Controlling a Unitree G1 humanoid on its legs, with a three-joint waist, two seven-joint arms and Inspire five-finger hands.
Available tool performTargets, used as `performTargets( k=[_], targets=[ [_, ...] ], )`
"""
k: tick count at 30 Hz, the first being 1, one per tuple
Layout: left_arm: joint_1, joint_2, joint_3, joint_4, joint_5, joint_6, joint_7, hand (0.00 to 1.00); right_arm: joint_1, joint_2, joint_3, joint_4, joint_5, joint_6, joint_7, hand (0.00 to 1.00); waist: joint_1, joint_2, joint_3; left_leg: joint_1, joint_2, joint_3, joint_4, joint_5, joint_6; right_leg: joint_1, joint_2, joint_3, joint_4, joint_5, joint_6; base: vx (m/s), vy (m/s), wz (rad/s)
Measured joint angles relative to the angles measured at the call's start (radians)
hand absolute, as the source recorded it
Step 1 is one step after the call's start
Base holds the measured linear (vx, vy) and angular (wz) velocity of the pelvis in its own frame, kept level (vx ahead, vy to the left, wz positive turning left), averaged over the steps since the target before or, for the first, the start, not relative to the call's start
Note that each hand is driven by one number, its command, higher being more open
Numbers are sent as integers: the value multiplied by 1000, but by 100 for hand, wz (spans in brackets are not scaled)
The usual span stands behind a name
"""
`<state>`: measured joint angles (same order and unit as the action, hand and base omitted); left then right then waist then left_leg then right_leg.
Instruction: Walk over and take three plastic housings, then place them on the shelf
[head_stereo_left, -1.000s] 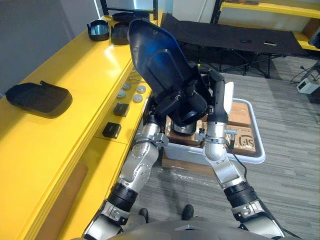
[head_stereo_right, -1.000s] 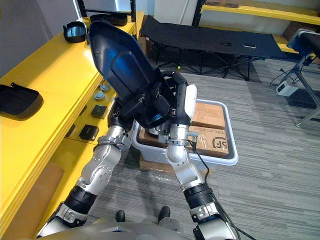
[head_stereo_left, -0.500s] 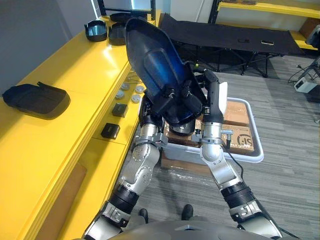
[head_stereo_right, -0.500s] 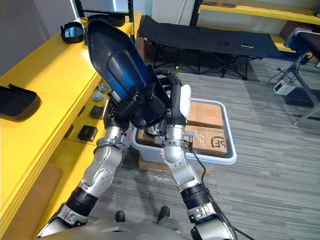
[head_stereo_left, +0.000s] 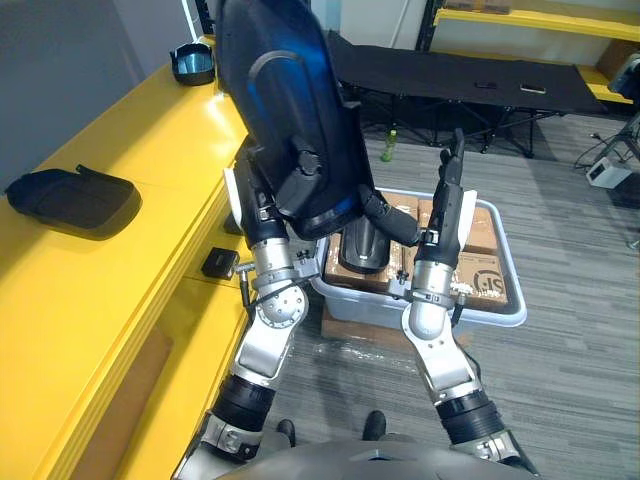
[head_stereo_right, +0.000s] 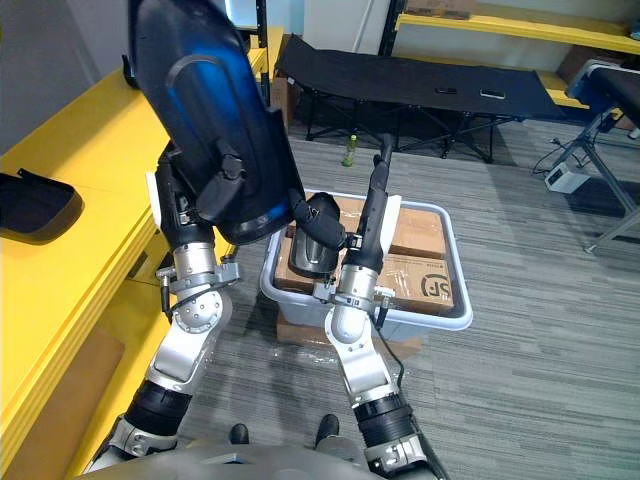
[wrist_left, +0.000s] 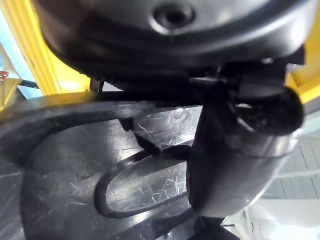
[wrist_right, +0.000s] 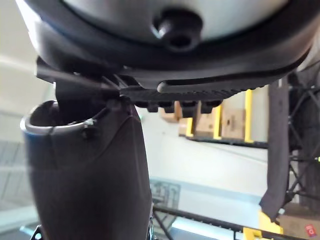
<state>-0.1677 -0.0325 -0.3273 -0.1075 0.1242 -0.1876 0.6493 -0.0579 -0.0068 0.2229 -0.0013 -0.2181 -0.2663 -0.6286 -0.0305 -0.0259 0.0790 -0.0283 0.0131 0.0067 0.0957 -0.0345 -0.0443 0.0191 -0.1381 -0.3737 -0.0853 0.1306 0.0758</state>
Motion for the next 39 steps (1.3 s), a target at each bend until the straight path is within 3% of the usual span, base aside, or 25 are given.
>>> performTargets(
  k=[5, 9, 16, 20, 22, 26, 30, 32, 36, 39],
  targets=[
    [29, -1, -28, -1, 52, 55, -1, 0, 65, 12, -18, -3, -1, 4, 16, 100, -7, 0, 0, 2, 3, 13, -4, -3, 0, -7, 3, 11, 0, -3, 1, -3, 12, -8],
    [75, -1, -24, -1, 37, 55, -41, 0, 107, 13, -41, -3, 19, 4, 86, 100, -8, 0, 0, 2, 3, 17, -11, -2, 2, -12, 3, 14, 0, -1, -2, 3, 2, -1],
    [204, 2, 30, -63, -154, 29, -183, 0, 203, 27, -56, -48, 290, -3, 323, 100, -8, 0, 0, 3, 3, 24, -11, -9, 6, -14, 2, 23, 6, -1, -2, 28, 15, -3],
    [305, 3, 88, -149, -220, -6, -246, 0, 214, 35, -57, -57, 453, -5, 535, 100, 0, 0, 1, 3, 3, 21, -11, -12, 6, -12, 2, 21, 6, -1, -2, -2, 2, 1],
    [330, 4, 120, -182, -222, -22, -255, 0, 213, 41, -57, -57, 481, -4, 595, 100, 2, 0, 1, 3, 3, 16, -11, -13, 5, -7, 2, 15, 6, -2, -4, -18, 9, 8],
    [337, 1, 225, -221, -224, -61, -240, 0, 208, 46, -84, -57, 540, 1, 629, 100, 8, 1, 2, 1, 2, 7, -11, -23, 0, 0, 2, 5, 5, -9, -7, -33, 13, 8],
    [359, -2, 387, -298, -224, -129, -171, 0, 212, 38, -222, -57, 602, 23, 610, 100, 8, 2, 2, 0, 1, -3, -13, -22, 0, 2, 1, -5, 5, -9, -9, 9, 15, 7],
    [381, -3, 406, -324, -229, -149, -167, 0, 213, 20, -241, -57, 643, 27, 623, 100, 12, 2, 2, 2, 0, -7, -13, -19, 6, 4, 1, -9, 5, -9, -9, 31, 21, 6],
    [382, -8, 388, -328, -232, -157, -212, 0, 212, 0, -189, -57, 813, 130, 869, 100, 21, 1, 2, 2, -1, -14, -13, -18, 7, 6, 0, -17, 5, -9, -9, 11, 18, 5],
    [383, -8, 373, -328, -232, -157, -259, 0, 213, -16, -126, -57, 833, 197, 1027, 100, 26, 1, 2, 2, -1, -21, -12, -18, 7, 10, 0, -24, 5, -9, -9, -4, 14, 8]
  ],
)
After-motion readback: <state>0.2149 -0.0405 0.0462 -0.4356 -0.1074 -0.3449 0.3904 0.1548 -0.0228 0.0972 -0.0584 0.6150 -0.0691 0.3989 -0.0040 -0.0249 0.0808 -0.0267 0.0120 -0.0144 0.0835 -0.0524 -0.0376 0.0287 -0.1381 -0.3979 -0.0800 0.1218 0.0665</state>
